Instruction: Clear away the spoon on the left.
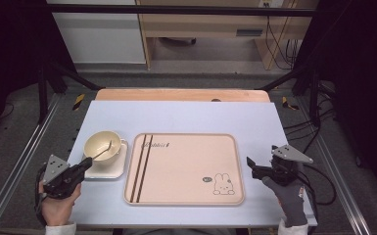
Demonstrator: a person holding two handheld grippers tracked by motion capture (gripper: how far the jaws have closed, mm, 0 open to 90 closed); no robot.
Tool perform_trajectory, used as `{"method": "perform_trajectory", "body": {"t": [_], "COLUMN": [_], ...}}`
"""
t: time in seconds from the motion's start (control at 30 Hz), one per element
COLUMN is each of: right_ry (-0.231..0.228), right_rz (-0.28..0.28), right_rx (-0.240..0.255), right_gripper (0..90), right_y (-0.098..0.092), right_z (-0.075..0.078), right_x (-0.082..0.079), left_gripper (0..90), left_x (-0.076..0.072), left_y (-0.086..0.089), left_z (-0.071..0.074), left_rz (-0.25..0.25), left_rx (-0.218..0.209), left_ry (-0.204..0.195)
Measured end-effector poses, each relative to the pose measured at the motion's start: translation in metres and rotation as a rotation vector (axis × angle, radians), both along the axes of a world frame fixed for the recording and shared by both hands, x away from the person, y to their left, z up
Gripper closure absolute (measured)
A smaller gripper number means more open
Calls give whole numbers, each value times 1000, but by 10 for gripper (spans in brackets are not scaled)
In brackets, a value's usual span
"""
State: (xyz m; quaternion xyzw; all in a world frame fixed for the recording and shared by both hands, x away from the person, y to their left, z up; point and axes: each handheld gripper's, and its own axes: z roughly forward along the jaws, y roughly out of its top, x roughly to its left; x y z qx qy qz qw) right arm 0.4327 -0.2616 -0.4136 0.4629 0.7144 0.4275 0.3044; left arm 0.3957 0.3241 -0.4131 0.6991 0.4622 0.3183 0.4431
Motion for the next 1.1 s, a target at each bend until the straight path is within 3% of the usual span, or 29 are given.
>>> {"method": "perform_trajectory", "body": {"t": [0.47, 0.63, 0.9, 1.1], "right_ry": [-2, -3, -1, -5], "right_rz": [-2, -1, -2, -2], "right_rx": [4, 5, 6, 4], "right_gripper": [34, 34, 34, 34], "right_y": [-1, -1, -1, -1], "right_z": [1, 1, 2, 2], "right_x": [-1, -1, -1, -1], "left_gripper": [889, 889, 889, 889], "left_x": [-10, -14, -24, -27], "left_y": [0, -4, -11, -19], "left_z": [12, 19, 31, 36], "left_rz": [19, 11, -13, -38], "left_rx": [-27, -31, -33, -30], "left_ry": [-56, -67, -120, -128]}}
